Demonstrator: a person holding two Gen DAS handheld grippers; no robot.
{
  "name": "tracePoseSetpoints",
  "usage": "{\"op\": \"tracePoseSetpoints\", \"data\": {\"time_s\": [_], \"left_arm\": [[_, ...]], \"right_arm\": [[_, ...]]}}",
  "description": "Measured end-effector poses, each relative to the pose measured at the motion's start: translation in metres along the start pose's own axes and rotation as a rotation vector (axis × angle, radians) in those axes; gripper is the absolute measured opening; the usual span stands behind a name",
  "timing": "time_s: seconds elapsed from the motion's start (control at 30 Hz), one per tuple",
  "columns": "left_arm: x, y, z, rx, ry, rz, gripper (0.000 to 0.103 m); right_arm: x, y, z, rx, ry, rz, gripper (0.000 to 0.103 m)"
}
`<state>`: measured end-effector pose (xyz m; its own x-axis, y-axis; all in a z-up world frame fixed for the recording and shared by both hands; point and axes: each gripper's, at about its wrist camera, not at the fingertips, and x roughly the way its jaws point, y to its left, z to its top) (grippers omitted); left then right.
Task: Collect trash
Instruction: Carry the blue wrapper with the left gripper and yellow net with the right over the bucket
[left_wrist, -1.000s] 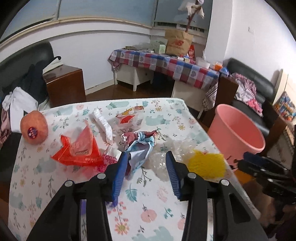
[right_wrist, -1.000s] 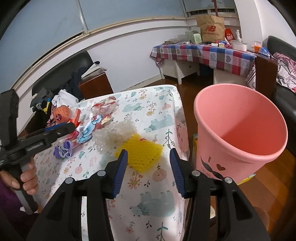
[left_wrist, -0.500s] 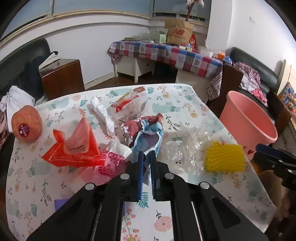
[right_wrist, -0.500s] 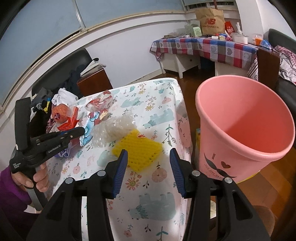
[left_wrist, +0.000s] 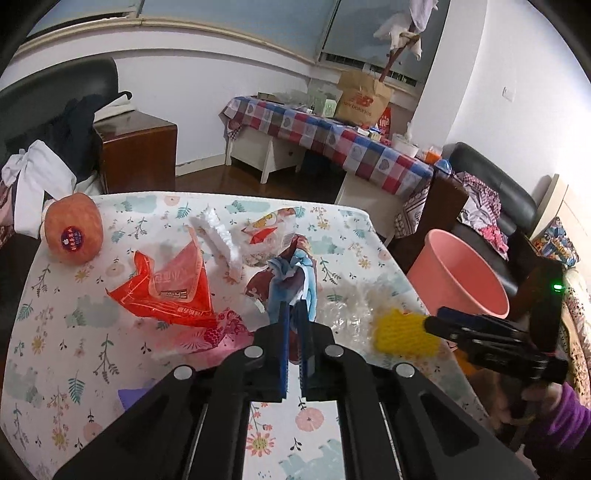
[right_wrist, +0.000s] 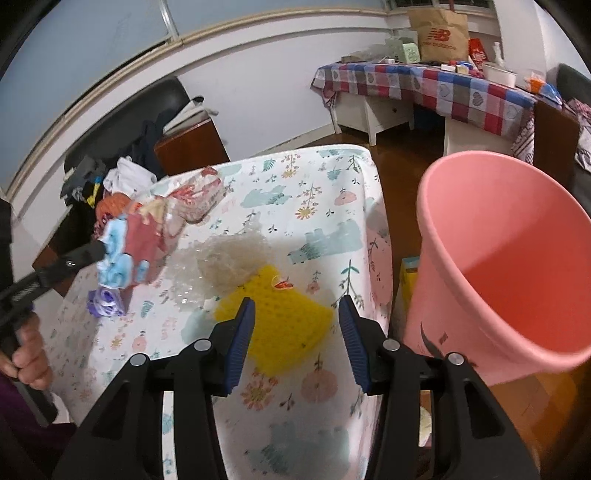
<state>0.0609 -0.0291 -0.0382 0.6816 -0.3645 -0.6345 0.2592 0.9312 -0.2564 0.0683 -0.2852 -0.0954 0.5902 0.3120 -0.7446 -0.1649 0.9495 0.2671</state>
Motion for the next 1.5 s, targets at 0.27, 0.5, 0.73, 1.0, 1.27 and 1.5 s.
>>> {"op": "tracePoseSetpoints", "data": {"time_s": [0.27, 0.5, 0.73, 1.0, 1.27, 1.5], "left_arm": [[0.000, -0.002, -0.003, -0.014, 0.008, -0.015, 0.003], [-0.002, -0.005, -0.005, -0.016, 0.009, -0.021, 0.003], [-0.010, -0.010, -0.004, -0.008, -0.004, -0.024, 0.003], [-0.018, -0.020, 0.001, 0.004, -0.027, -0.040, 0.003], [-0.020, -0.043, 0.010, 0.038, -0.053, -0.066, 0.003], [-0.017, -0.066, 0.018, 0.074, -0.060, -0.105, 0.003]], "right_arm": [[0.006, 0.011, -0.001, -0.069, 0.041, -0.027, 0.048], [0.000, 0.019, -0.016, -0.070, 0.065, 0.004, 0.012], [-0.029, 0.020, -0.022, -0.031, 0.012, 0.072, 0.010], [-0.064, 0.018, -0.019, -0.003, -0.092, 0.106, 0.010], [-0.078, 0.005, -0.013, 0.043, -0.165, 0.062, 0.010], [-0.088, -0.012, -0.013, 0.099, -0.208, 0.018, 0.010]]}}
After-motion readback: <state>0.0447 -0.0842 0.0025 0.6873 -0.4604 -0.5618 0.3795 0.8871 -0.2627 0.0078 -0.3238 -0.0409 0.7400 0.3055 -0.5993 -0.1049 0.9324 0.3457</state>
